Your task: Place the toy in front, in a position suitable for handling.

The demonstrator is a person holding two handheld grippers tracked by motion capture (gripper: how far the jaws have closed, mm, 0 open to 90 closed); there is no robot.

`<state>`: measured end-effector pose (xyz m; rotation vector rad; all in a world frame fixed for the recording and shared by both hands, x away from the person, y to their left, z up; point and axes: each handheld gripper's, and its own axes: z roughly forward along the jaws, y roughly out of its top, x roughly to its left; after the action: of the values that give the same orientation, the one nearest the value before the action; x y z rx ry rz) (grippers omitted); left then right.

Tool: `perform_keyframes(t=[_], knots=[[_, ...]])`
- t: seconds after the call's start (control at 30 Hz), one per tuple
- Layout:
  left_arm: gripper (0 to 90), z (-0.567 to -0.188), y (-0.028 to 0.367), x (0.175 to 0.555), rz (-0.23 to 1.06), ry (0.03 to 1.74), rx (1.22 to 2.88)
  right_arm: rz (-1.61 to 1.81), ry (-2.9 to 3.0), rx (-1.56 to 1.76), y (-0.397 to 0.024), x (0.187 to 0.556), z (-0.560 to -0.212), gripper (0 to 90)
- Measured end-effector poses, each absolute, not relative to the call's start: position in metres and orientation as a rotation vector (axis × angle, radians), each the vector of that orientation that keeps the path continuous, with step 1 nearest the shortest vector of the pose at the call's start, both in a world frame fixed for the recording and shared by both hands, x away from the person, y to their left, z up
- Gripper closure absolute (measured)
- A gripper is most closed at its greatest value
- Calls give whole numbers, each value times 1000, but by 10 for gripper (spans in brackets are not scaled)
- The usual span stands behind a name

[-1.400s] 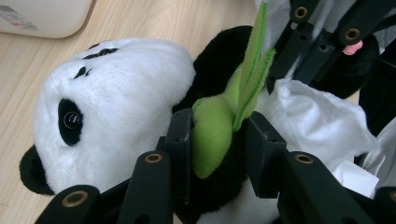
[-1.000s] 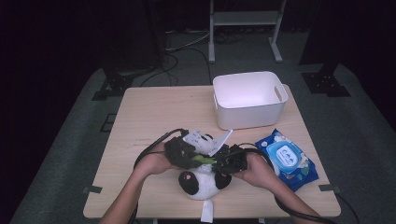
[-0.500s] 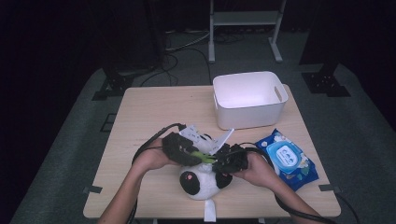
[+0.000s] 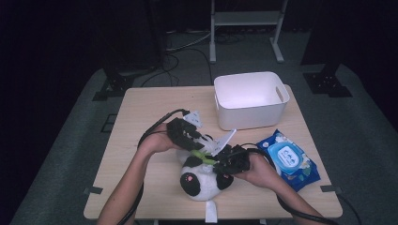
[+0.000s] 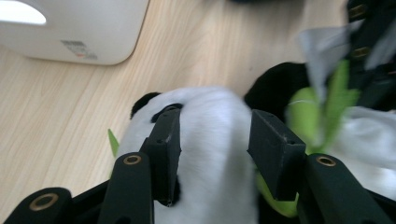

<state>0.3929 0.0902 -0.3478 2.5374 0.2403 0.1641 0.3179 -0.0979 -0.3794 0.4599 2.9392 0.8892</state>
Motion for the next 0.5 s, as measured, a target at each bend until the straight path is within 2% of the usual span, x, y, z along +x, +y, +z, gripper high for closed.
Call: perform_keyframes(t=[0.3,0.5], knots=[[500,-362,82,403,117,167,2568,898,2948,452,-103,319,-380,853],[664,-367,83,397,167,167,2618,902,2932,428,-99,316,-374,851]])
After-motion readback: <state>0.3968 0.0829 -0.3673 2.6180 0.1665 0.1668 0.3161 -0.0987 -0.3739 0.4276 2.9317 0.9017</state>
